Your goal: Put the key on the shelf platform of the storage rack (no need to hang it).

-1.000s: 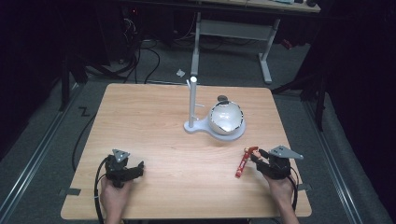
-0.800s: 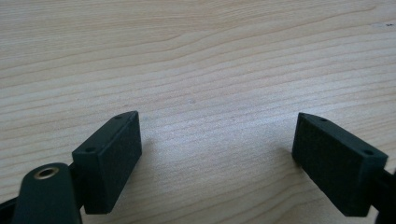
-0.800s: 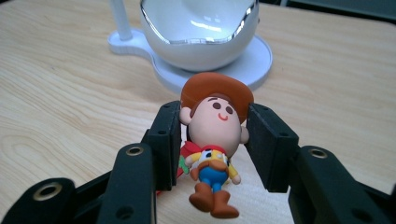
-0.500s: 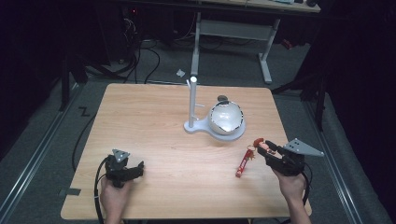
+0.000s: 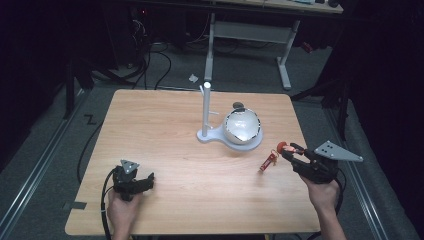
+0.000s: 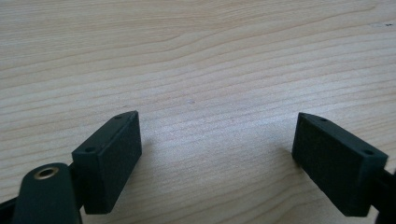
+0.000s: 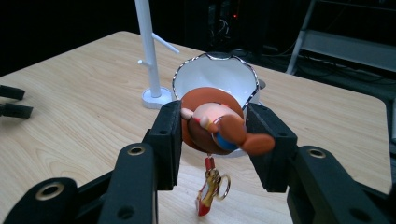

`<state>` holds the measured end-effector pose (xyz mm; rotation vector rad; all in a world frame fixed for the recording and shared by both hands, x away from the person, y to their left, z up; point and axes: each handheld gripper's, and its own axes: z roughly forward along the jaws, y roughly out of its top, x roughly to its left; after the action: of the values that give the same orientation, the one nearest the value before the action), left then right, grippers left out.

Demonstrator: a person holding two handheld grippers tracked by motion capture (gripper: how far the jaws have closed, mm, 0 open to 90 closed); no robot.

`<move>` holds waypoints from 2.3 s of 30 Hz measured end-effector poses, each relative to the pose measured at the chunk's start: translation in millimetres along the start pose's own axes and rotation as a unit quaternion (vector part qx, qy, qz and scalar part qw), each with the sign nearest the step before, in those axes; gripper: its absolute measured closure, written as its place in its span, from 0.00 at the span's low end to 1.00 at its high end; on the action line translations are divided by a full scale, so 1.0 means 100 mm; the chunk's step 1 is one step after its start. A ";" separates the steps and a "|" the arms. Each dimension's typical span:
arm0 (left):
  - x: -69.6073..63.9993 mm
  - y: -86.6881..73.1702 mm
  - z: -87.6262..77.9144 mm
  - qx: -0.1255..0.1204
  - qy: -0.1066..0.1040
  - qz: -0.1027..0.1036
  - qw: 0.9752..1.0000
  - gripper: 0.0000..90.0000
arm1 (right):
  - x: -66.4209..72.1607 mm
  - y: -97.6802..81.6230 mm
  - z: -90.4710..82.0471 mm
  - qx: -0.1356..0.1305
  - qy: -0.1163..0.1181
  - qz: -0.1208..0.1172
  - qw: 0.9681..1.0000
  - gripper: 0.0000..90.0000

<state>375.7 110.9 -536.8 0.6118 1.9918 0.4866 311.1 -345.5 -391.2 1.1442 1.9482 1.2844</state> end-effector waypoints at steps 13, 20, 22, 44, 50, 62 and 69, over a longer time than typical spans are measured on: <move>0.00 0.00 0.00 -0.001 0.000 -0.001 1.000 0.18 | -0.11 0.25 -0.02 0.000 0.011 -0.004 1.000 0.66; 0.00 0.00 0.00 0.000 0.000 -0.001 1.000 0.18 | -0.20 0.41 0.04 0.000 0.013 0.004 1.000 0.66; 0.00 0.00 0.00 0.000 0.000 -0.001 1.000 0.18 | -0.21 0.47 0.05 -0.003 0.013 0.002 1.000 0.66; 0.00 0.02 0.00 0.001 0.001 -0.011 1.000 0.18 | -0.33 1.02 0.29 -0.031 0.032 0.004 0.999 0.66; 0.00 0.02 0.00 -0.001 0.003 -0.011 1.000 0.19 | -0.31 1.11 0.35 -0.032 0.031 -0.003 0.999 0.66; 0.00 0.03 0.00 0.000 0.001 -0.017 1.000 0.19 | -0.31 1.19 0.55 -0.018 0.023 -0.002 1.000 0.66; -0.01 0.00 0.00 -0.001 0.002 -0.006 1.000 0.18 | -0.31 1.18 0.72 0.004 0.013 -0.004 1.000 0.66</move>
<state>376.0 110.6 -536.5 0.5981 1.9977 0.4827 425.6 -316.9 -312.7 1.1271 1.9752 1.2946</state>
